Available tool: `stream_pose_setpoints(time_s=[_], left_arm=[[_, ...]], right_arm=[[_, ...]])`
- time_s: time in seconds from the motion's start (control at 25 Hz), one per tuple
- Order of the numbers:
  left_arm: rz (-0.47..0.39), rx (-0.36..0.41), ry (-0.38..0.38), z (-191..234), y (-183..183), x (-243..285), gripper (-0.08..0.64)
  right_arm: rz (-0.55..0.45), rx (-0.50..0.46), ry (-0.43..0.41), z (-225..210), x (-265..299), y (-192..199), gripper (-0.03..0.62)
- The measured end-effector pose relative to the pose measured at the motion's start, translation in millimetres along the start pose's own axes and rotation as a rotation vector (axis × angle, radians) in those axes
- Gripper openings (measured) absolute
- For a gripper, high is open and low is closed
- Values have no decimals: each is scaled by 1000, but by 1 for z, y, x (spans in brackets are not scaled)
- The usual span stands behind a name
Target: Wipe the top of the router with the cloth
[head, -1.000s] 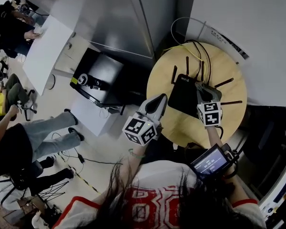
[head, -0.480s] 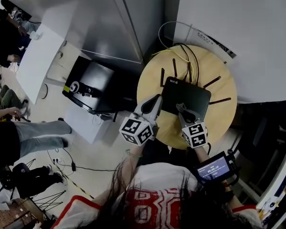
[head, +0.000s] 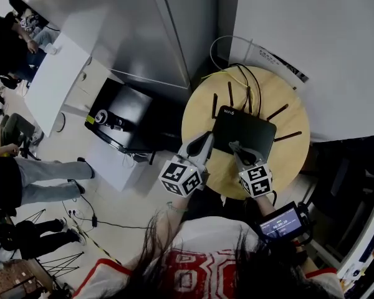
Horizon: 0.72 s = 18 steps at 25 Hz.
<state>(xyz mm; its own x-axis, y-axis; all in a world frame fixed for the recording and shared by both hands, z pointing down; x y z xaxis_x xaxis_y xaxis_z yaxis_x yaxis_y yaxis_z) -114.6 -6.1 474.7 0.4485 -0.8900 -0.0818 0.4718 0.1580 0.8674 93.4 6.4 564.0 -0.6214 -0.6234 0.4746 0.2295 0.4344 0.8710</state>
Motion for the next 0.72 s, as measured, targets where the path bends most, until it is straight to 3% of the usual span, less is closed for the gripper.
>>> stream_pose_setpoints(time_s=[0.48,0.72], left_arm=[[52,50,-21,7,-10,-25,2],[42,58,-33,11,-12,-29,2]], right_arm=[[-59,-12,105,-65,57,-42,43],[-24,-1,121,-80,75,-41,43]])
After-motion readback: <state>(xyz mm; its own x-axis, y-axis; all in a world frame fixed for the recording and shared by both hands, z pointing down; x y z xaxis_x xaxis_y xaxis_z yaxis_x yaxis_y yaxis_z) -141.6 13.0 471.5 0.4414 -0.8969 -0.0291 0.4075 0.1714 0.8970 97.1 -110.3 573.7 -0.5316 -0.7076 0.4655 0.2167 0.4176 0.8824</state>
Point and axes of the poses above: the fingertips, and each gripper's own axes: x forward along the fingers, z to its left, y out of its underside, the point moved 10 cm from there along -x, backward along the fingers, and after that the axes turned 15 degrees about -z, right-handed, at the moved point
